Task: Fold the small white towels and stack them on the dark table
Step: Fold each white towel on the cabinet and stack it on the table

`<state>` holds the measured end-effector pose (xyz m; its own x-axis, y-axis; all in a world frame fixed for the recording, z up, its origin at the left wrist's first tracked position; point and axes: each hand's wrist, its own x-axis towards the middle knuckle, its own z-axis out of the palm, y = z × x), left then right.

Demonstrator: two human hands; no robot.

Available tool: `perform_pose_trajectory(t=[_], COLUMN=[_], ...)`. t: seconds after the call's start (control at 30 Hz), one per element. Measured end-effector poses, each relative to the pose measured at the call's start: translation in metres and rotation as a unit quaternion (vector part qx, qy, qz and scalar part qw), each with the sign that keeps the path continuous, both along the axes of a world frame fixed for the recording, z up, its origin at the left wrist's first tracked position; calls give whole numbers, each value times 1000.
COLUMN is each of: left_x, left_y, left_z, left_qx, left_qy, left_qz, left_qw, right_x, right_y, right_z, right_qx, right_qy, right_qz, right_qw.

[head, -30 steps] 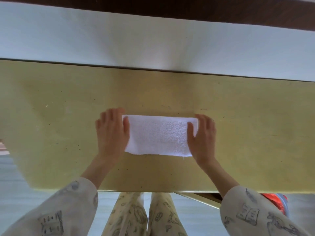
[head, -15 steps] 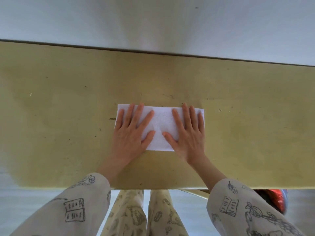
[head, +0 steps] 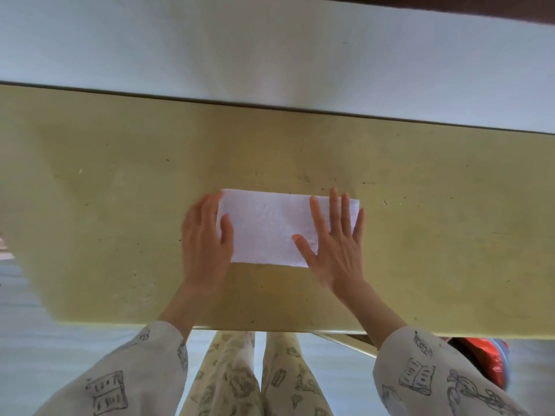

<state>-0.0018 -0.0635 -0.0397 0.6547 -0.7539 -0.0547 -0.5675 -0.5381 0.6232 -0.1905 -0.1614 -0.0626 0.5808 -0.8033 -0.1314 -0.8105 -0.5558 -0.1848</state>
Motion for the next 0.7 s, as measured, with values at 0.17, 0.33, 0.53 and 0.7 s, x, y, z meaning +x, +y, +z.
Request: perform_pose_trajectory(t=[0.17,0.33,0.53,0.7], left_x=[-10,-8,-14,-5], left_y=[-2,-14,-21,-23], left_z=[10,6,17,23], left_qx=[182,235,237,153], left_qy=[69,102,115,263], left_qz=[173,168,132,210], left_qw=[965,952,956,929], right_x=[21,23,24,24], right_y=[20,18,19,19], right_z=[-3,-18,-18,-17], right_qx=[1,1,-10,1], right_qy=[-11,13,16,20], right_qz=[77,92,94,92], right_qw=[997,996,995,996])
